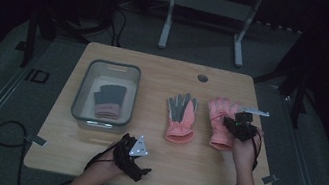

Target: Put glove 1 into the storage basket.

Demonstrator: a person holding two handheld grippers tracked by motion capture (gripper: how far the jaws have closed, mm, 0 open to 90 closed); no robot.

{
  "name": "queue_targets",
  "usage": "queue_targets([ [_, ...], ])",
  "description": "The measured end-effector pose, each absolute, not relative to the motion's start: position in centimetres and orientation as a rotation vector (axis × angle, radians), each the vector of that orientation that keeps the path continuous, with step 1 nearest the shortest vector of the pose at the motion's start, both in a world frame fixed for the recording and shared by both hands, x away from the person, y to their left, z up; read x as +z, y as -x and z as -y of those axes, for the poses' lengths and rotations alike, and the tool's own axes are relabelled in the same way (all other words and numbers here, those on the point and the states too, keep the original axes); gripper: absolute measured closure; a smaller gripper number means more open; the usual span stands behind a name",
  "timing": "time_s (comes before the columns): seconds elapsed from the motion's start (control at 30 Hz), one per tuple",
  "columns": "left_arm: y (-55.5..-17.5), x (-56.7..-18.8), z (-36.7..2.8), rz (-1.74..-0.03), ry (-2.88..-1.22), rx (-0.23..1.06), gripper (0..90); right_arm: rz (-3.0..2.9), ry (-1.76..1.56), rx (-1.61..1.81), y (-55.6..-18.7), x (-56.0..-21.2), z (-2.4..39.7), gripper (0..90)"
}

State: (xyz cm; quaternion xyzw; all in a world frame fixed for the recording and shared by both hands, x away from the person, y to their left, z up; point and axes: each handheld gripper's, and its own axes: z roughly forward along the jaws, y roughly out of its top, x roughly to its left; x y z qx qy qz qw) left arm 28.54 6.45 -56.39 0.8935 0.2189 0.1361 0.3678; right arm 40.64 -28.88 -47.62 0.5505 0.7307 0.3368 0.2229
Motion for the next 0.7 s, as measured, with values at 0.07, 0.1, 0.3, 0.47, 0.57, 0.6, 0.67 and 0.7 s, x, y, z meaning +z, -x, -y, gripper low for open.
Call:
queue_targets([
  [0.07, -28.6, -56.4, -6.4, -0.562, -2.295, 0.347, 1.5, -2.023, -1.535, 0.919, -41.2, -48.4, 29.0, 86.8],
  [0.1, -28.5, -56.4, -6.4, -0.559, -2.297, 0.349, 1.5, -2.027, -1.540, 0.917, -41.4, -48.7, 29.0, 86.8],
  [0.3, -28.5, -56.4, -6.4, -0.558, -2.297, 0.350, 1.5, -2.058, -1.570, 0.873, -42.2, -50.9, 28.9, 86.2],
  [0.47, -28.5, -56.4, -6.4, -0.556, -2.300, 0.350, 1.5, -2.052, -1.583, 0.886, -42.3, -51.9, 29.0, 85.1],
  [0.57, -28.5, -56.5, -6.4, -0.555, -2.300, 0.350, 1.5, -2.062, -1.578, 0.885, -42.3, -51.9, 29.1, 82.4],
  [0.6, -28.5, -56.5, -6.4, -0.557, -2.300, 0.350, 1.5, -2.066, -1.581, 0.888, -42.3, -51.7, 29.2, 80.8],
  [0.67, -28.5, -56.5, -6.4, -0.556, -2.299, 0.349, 1.5, -2.063, -1.576, 0.894, -42.2, -51.2, 29.4, 79.2],
  [0.7, -28.5, -56.5, -6.4, -0.556, -2.300, 0.350, 1.5, -2.072, -1.557, 0.897, -42.2, -50.9, 29.5, 78.2],
])
